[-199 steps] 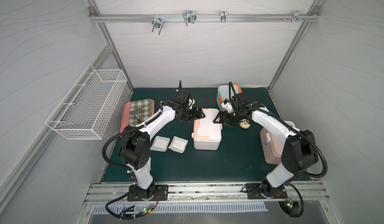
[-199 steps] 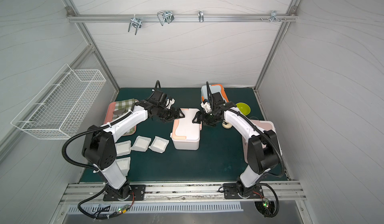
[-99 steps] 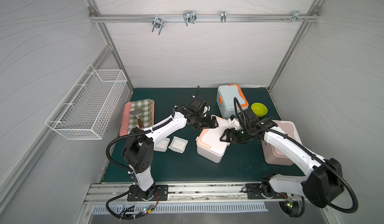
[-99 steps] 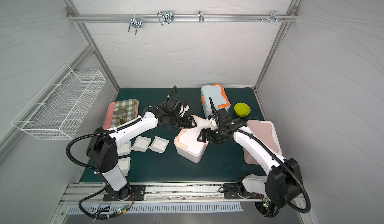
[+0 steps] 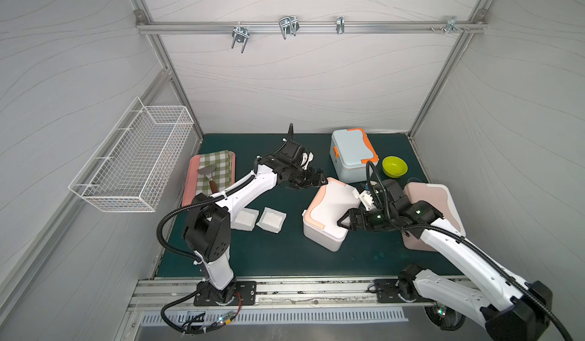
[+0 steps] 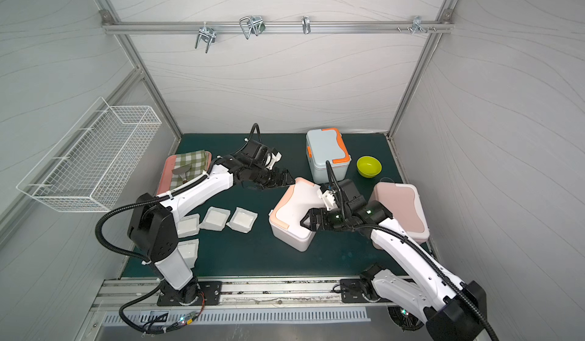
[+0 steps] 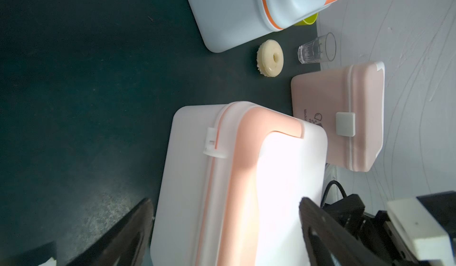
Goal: Open first aid kits and take out gauze
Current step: Adjust the first aid kit at the center of the board.
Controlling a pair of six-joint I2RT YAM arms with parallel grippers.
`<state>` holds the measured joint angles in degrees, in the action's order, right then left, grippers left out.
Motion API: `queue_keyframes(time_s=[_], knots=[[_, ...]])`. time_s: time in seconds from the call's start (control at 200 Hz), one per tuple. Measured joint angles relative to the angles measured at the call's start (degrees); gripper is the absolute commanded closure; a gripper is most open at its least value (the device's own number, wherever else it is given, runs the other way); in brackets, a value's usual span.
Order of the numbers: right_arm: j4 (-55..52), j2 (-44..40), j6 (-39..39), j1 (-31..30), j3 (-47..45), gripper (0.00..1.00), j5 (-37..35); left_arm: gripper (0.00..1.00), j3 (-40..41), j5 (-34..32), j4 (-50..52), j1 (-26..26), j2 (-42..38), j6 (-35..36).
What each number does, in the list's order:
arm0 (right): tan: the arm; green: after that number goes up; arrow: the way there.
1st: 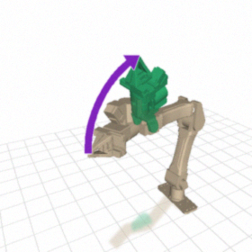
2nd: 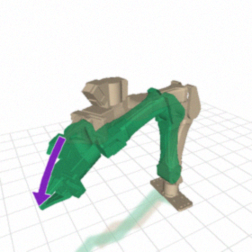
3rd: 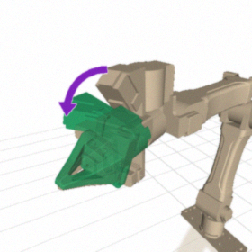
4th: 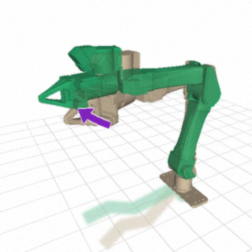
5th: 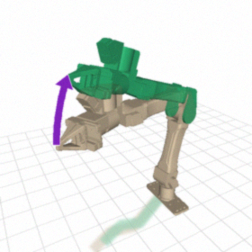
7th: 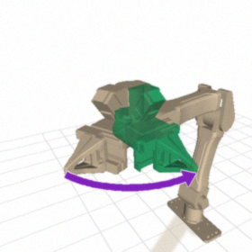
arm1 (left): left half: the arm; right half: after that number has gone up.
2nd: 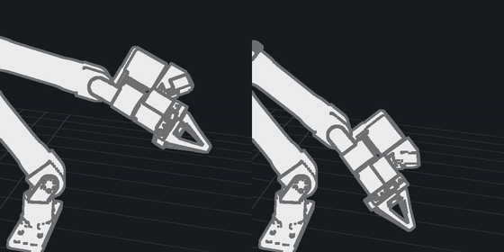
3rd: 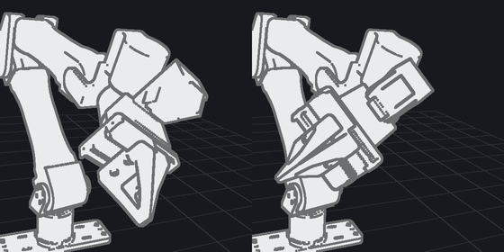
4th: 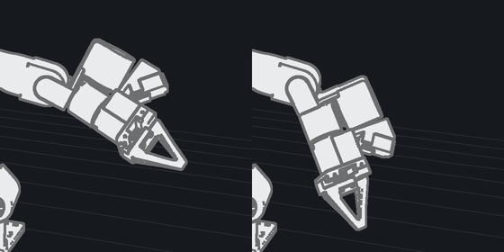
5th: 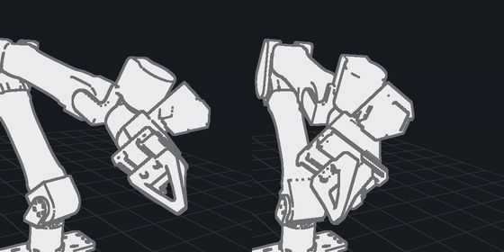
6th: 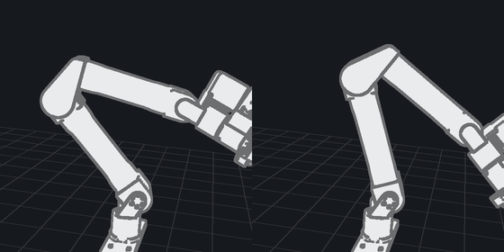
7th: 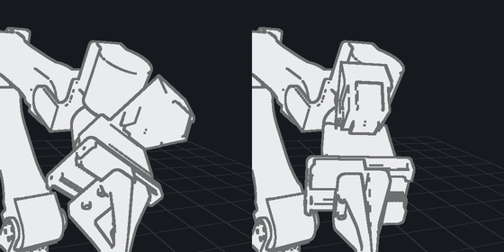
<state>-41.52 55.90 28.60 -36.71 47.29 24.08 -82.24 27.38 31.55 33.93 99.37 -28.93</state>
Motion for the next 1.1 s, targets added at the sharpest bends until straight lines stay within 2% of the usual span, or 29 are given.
queue_keyframes(time_s=[0.13,0.32,0.535,0.675,0.805,0.941,1.101], knots=[[3.04,2.14,1.88,-4.33,0.04,0.04,-0.15,0.07,-1.92,1.99,-0.2,1.14,1.81,-0.17],[5.51,5.86,4.22,-11.02,1.36,0.04,-3.67,0.07,-9.07,4.7,-1.99,2.01,9.29,-0.87],[2.97,1.05,5.01,-11.26,3.23,0.01,-10.4,0.07,-13.29,6.29,-2.34,2.58,12.57,-1.38],[0.2,-3.8,3.87,-6.43,5.03,0.01,-11.43,0.07,-13.0,5.07,-0.9,0.9,10.14,-1.25],[-2.43,-4.57,1.14,1.7,6.78,0.01,-9.84,0.07,-7.65,1.18,0.37,-1.29,1.03,-0.87],[-3.61,-0.96,-1.84,10.93,9.94,0.02,-6.54,0.07,1.57,-2.32,0.57,-1.79,-12.46,-1.36],[-1.53,7.15,-3.72,18.51,13.68,0.11,-2.89,0.07,12.81,-6.27,1.53,1.9,-25.11,-3.5]])
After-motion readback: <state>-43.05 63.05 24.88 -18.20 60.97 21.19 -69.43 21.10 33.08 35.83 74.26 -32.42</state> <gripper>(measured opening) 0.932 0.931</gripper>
